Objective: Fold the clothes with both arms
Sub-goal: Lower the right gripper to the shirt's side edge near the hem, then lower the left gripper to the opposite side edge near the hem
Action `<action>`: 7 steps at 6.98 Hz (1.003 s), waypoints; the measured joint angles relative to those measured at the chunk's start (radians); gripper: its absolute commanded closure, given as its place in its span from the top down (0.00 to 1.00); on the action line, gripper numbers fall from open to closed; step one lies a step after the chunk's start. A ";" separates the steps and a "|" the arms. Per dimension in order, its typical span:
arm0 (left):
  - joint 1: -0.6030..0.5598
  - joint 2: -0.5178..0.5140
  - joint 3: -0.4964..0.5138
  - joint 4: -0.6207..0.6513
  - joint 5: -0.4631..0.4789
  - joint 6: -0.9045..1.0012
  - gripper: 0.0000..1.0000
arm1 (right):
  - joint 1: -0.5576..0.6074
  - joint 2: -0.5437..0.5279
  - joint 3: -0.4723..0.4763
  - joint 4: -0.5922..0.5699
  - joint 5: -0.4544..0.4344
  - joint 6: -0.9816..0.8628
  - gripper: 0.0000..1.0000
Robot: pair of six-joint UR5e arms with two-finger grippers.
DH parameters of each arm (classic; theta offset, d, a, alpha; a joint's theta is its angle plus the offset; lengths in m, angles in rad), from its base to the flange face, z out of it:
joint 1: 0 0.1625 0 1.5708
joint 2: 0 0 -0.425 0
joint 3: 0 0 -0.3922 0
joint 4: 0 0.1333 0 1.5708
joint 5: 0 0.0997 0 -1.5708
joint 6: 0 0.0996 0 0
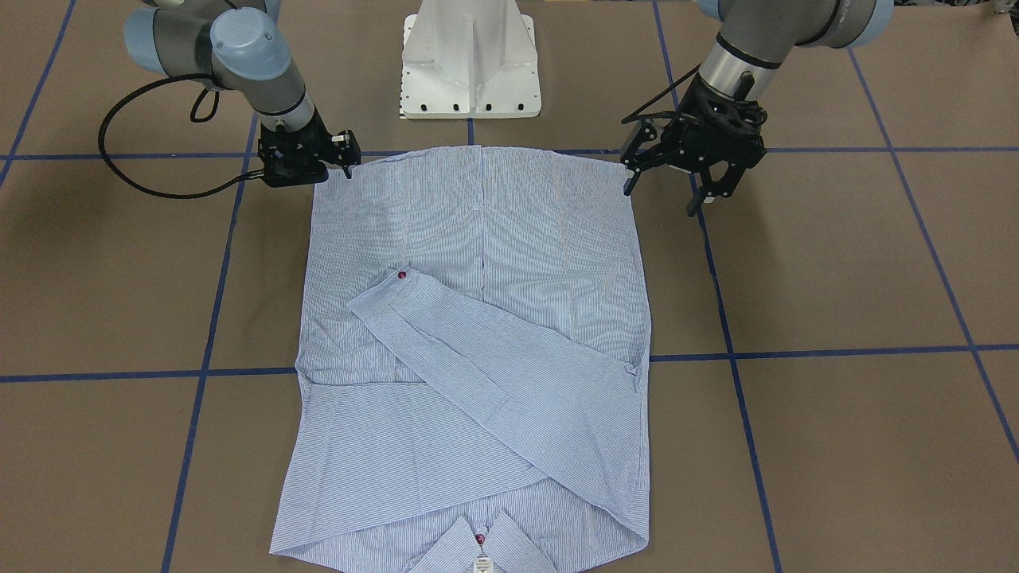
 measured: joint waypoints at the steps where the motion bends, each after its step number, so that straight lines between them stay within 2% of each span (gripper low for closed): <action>1: 0.000 -0.003 0.000 0.000 0.000 0.000 1.00 | -0.005 0.000 -0.009 0.000 0.001 0.000 0.83; 3: 0.000 -0.005 0.000 0.000 0.001 0.000 1.00 | -0.012 0.001 -0.015 -0.019 0.001 0.000 0.70; 6: -0.001 -0.008 0.000 0.000 0.001 0.000 1.00 | -0.017 0.004 -0.011 -0.040 0.003 -0.001 0.30; 7: -0.001 -0.009 0.000 0.000 0.001 0.000 1.00 | -0.017 0.004 -0.010 -0.040 0.006 -0.001 0.23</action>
